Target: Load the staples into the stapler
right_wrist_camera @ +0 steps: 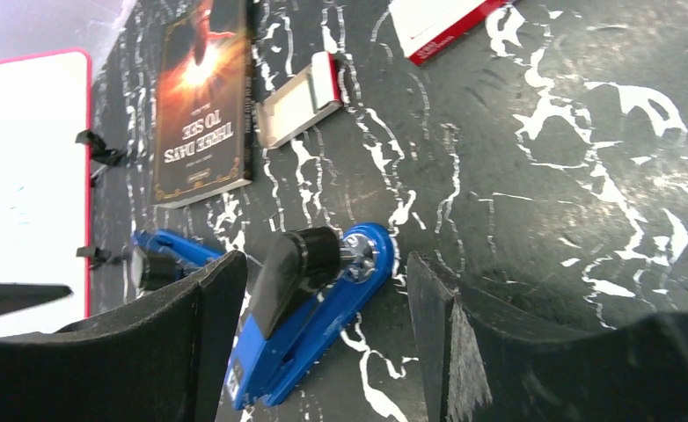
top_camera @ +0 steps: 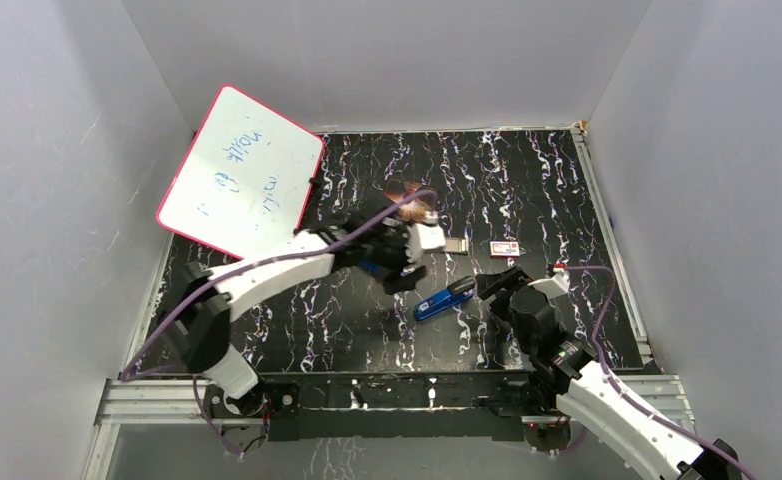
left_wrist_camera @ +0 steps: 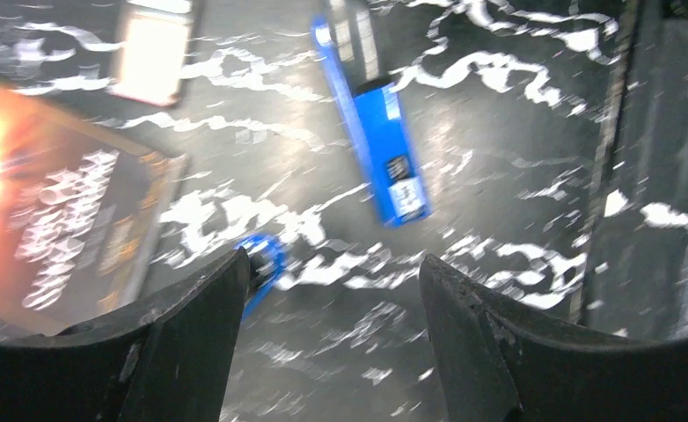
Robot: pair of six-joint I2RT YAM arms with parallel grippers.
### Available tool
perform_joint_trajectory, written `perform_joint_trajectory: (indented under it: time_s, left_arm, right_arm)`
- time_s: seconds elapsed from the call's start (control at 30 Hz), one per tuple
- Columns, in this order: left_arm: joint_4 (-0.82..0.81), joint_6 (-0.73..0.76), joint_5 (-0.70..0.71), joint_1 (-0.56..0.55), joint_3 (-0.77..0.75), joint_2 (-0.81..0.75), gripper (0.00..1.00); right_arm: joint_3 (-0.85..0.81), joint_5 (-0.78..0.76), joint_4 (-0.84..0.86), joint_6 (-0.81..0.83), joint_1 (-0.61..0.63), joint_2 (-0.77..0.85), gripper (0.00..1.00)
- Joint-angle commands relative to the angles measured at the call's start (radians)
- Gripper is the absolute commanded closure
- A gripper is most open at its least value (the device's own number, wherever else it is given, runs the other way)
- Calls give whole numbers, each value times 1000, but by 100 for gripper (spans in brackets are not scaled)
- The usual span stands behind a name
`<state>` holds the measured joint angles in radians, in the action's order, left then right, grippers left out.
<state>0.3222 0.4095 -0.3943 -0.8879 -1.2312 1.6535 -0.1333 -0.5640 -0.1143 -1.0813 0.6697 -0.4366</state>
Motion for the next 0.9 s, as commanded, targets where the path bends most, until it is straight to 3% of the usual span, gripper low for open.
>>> perform_joint_trajectory:
  time_s: [0.0, 0.1, 0.33, 0.67, 0.87]
  left_arm:
    - [52, 330, -77, 161, 122, -157, 29]
    - [21, 427, -75, 247, 163, -140, 28]
    - [37, 612, -253, 401, 74, 10, 31]
    - [71, 686, -273, 429, -40, 203, 32]
    - [89, 673, -249, 428, -7, 222, 37]
  right_arm:
    - [-38, 54, 122, 103, 3, 25, 25]
    - [-52, 86, 132, 150, 2, 34, 24]
    - [-67, 108, 123, 174, 3, 42, 24]
    - [-66, 104, 105, 178, 3, 65, 24]
    - [-63, 83, 97, 176, 2, 75, 24]
